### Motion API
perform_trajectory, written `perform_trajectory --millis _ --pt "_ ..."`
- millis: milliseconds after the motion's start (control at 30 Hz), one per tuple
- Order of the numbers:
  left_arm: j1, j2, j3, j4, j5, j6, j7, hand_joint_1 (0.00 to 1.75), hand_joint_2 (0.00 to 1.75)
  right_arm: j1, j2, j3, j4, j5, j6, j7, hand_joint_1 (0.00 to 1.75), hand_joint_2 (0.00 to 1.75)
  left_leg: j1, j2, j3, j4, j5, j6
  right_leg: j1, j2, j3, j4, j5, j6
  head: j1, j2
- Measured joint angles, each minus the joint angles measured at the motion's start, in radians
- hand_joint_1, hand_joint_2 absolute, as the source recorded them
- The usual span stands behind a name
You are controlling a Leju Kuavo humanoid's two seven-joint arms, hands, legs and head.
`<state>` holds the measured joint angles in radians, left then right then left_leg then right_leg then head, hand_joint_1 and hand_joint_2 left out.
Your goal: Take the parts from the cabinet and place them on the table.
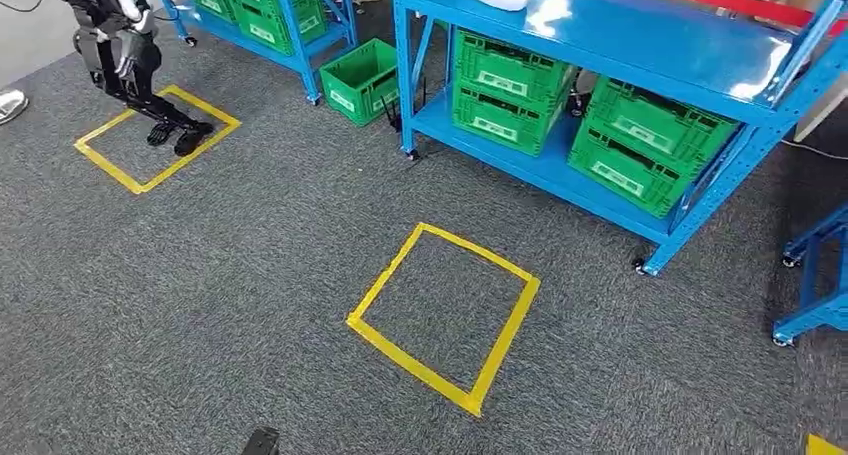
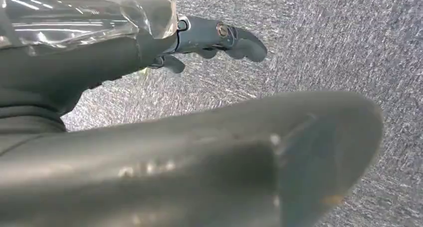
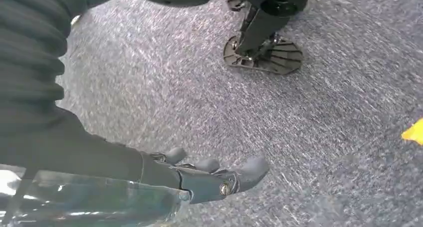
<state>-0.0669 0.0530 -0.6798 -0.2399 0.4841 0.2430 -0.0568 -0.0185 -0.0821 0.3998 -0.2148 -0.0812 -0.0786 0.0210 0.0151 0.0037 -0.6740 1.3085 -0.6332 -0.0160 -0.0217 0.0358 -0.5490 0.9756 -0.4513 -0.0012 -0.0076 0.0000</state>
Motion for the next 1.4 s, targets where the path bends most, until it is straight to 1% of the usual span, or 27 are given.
perform_trajectory --millis 67,100,133,167,200,300,333,367,400,467,500,533,600,633,667,733,833,900,967,1000,1033,1067,1167,1200,1233,1267,1400 --pt "0.0 0.003 0.0 0.0 0.0 0.003 -0.001 0.0 0.0 0.002 0.005 0.0 0.0 -0.002 0.0 0.0 0.0 1.75 -0.001 -0.004 0.035 -0.081 0.065 0.01 0.004 0.024 0.001 0.001 0.0 0.0 0.0 0.0" --pt "0.0 0.005 0.0 0.0 0.0 0.005 -0.002 0.0 0.0 0.002 0.008 0.0 0.0 -0.002 0.0 0.0 0.0 1.75 -0.001 -0.012 0.082 -0.178 0.117 0.017 0.005 0.037 0.004 0.001 0.0 0.0 0.0 0.0" --pt "0.0 0.007 0.0 0.0 0.0 0.006 -0.002 0.0 0.0 0.001 0.01 0.0 0.0 -0.002 0.0 0.0 0.0 1.75 -0.002 -0.041 0.128 -0.27 0.159 0.027 0.006 0.048 0.006 0.001 0.001 0.001 0.0 0.0" --pt "0.0 0.009 0.0 0.001 0.0 0.006 -0.002 0.0 0.0 0.001 0.013 0.0 0.0 -0.003 0.0 -0.001 0.0 1.75 0.0 -0.094 0.152 -0.314 0.153 0.04 0.0 0.056 0.004 0.0 0.003 0.004 0.001 0.0" --pt "0.002 0.01 0.0 0.002 0.0 0.006 -0.002 0.0 0.0 -0.003 0.013 -0.001 0.001 -0.003 0.0 -0.002 0.0 1.75 -0.001 -0.093 0.149 -0.324 0.155 0.042 0.01 0.065 -0.003 0.003 0.006 0.01 0.003 0.0" --pt "-0.002 0.013 0.0 0.002 0.001 0.008 -0.003 0.0 0.0 0.003 0.017 -0.001 0.001 -0.003 0.0 -0.002 0.0 1.75 -0.009 -0.065 0.148 -0.33 0.161 0.051 0.0 0.096 -0.014 -0.006 0.019 0.03 0.0 0.0" --pt "-0.002 0.012 0.0 0.002 0.0 0.008 -0.002 0.0 0.0 0.005 0.016 -0.002 0.002 -0.008 0.0 -0.004 0.0 1.75 0.005 -0.047 0.156 -0.355 0.176 0.057 0.004 0.083 -0.022 0.004 0.016 0.029 0.001 0.0" --pt "-0.003 0.012 0.0 0.002 -0.001 0.009 0.0 0.0 0.0 0.005 0.017 -0.002 0.002 -0.013 0.002 -0.006 0.0 1.75 0.0 -0.037 0.159 -0.363 0.18 0.06 0.009 0.031 -0.042 0.034 -0.003 0.025 0.003 0.0" --pt "-0.002 0.013 0.0 0.002 -0.002 0.009 0.002 0.0 0.0 0.002 0.017 -0.003 0.002 -0.016 0.003 -0.007 0.0 1.75 -0.001 -0.023 0.156 -0.364 0.183 0.063 0.008 0.0 -0.077 0.102 -0.039 0.018 0.005 0.0" --pt "0.0 0.013 0.0 0.003 -0.012 0.005 0.008 0.0 0.0 -0.001 0.017 -0.006 0.002 -0.024 0.002 -0.01 0.0 1.75 -0.005 0.009 0.151 -0.363 0.183 0.063 0.003 -0.019 -0.155 0.268 -0.106 0.015 0.006 0.0" --pt "-0.001 0.013 0.0 0.003 -0.015 0.0 0.009 0.0 0.0 0.001 0.017 -0.007 0.002 -0.026 -0.001 -0.01 0.0 1.75 -0.006 0.023 0.149 -0.363 0.183 0.063 0.002 -0.022 -0.178 0.321 -0.12 0.022 0.006 0.0" --pt "-0.002 0.012 -0.002 0.003 -0.023 -0.006 0.013 0.0 0.0 0.005 0.018 -0.007 0.003 -0.03 -0.002 -0.01 0.0 1.75 -0.006 0.035 0.149 -0.362 0.183 0.063 -0.001 -0.024 -0.174 0.323 -0.116 0.031 0.006 0.0" --pt "-0.006 0.009 -0.009 0.002 -0.031 -0.014 0.016 0.0 0.0 0.008 0.017 -0.008 0.003 -0.031 -0.003 -0.01 0.0 1.75 -0.005 0.058 0.149 -0.359 0.182 0.06 -0.006 -0.037 -0.096 0.189 -0.065 0.055 0.006 0.0" --pt "-0.01 0.006 -0.012 0.002 -0.032 -0.015 0.016 0.0 0.0 0.007 0.016 -0.008 0.003 -0.031 -0.004 -0.011 0.0 0.0 -0.005 0.067 0.149 -0.355 0.179 0.056 -0.007 -0.052 -0.042 0.095 -0.036 0.063 0.007 0.0" --pt "-0.016 0.005 -0.016 0.002 -0.031 -0.016 0.017 0.0 0.0 0.005 0.016 -0.007 0.003 -0.029 -0.005 -0.013 0.0 0.0 -0.008 0.077 0.148 -0.347 0.175 0.049 -0.005 -0.1 0.012 0.006 -0.019 0.063 0.007 0.0" --pt "-0.023 0.002 -0.017 0.002 -0.029 -0.016 0.018 0.0 0.0 -0.001 0.015 -0.007 0.003 -0.021 -0.006 -0.013 0.0 0.0 -0.015 0.091 0.144 -0.339 0.169 0.034 0.001 -0.083 0.012 -0.002 -0.016 0.039 0.004 0.0" --pt "-0.029 -0.004 -0.017 0.002 -0.019 -0.015 0.019 0.0 0.0 -0.001 0.014 -0.006 0.003 -0.012 -0.014 -0.013 0.0 0.0 -0.009 0.111 0.146 -0.337 0.168 0.021 0.0 -0.059 0.007 -0.005 -0.008 0.021 0.005 0.0" --pt "-0.029 -0.007 -0.017 0.002 -0.018 -0.016 0.018 0.0 0.0 -0.006 0.012 -0.005 0.003 -0.01 -0.018 -0.013 0.0 0.0 0.0 0.026 0.12 -0.266 0.108 0.007 -0.009 -0.042 0.006 -0.006 -0.003 0.009 0.0 0.0" --pt "-0.021 -0.008 -0.018 0.002 -0.019 -0.027 0.018 0.0 0.0 -0.014 0.01 -0.005 0.003 -0.006 -0.022 -0.013 0.0 0.0 0.001 0.002 0.044 -0.089 0.018 0.003 -0.005 -0.024 0.002 -0.005 -0.001 0.004 0.0 0.0" --pt "-0.019 -0.009 -0.018 0.002 -0.019 -0.031 0.018 0.0 0.0 -0.014 0.01 -0.005 0.003 -0.005 -0.026 -0.013 0.0 0.0 0.001 0.0 0.013 -0.022 -0.003 0.002 -0.002 -0.017 0.001 -0.005 0.001 0.001 0.0 0.0" --pt "-0.017 -0.009 -0.019 0.002 -0.019 -0.037 0.02 0.0 0.0 -0.012 0.009 -0.005 0.003 -0.002 -0.033 -0.013 0.0 0.0 0.001 0.0 0.001 0.001 0.0 0.004 0.001 -0.011 0.001 -0.005 0.001 0.001 0.001 0.0" --pt "-0.017 -0.009 -0.019 0.002 -0.019 -0.045 0.024 0.0 0.0 -0.009 0.008 -0.003 0.003 0.0 -0.04 -0.013 0.0 0.0 0.001 0.0 0.013 -0.028 0.027 0.007 0.002 -0.003 0.001 -0.004 0.001 0.001 0.001 0.0" --pt "-0.018 -0.01 -0.019 0.002 -0.016 -0.047 0.024 0.0 0.0 -0.011 0.006 0.0 0.003 0.003 -0.041 -0.01 0.0 0.0 0.0 -0.014 0.138 -0.283 0.158 0.028 0.004 0.013 0.005 -0.002 0.001 0.002 0.001 0.0" --pt "-0.019 -0.009 -0.019 0.002 -0.015 -0.047 0.023 0.0 0.0 -0.012 0.006 0.002 0.003 0.004 -0.04 -0.006 0.0 0.0 -0.004 -0.027 0.155 -0.317 0.149 0.038 0.01 0.014 0.003 0.0 0.003 0.006 0.002 0.0" --pt "-0.019 -0.011 -0.02 0.002 -0.015 -0.047 0.022 0.0 0.0 -0.012 0.005 0.002 0.003 0.004 -0.039 -0.004 0.0 0.0 -0.006 -0.022 0.151 -0.326 0.151 0.037 0.013 0.015 -0.004 0.001 0.004 0.009 0.001 0.0" --pt "-0.018 -0.016 -0.02 0.002 -0.015 -0.047 0.021 0.0 0.0 -0.012 0.0 0.002 0.003 0.004 -0.039 -0.004 0.0 0.0 -0.004 -0.022 0.147 -0.33 0.155 0.018 0.016 0.015 -0.009 0.007 0.001 0.007 0.003 0.0" --pt "-0.016 -0.018 -0.024 0.003 -0.016 -0.047 0.011 0.0 0.0 -0.011 -0.002 0.003 0.003 -0.002 -0.038 -0.003 0.0 0.0 -0.012 -0.022 0.141 -0.329 0.159 0.027 0.007 0.014 -0.015 0.004 0.007 0.016 0.003 0.0"
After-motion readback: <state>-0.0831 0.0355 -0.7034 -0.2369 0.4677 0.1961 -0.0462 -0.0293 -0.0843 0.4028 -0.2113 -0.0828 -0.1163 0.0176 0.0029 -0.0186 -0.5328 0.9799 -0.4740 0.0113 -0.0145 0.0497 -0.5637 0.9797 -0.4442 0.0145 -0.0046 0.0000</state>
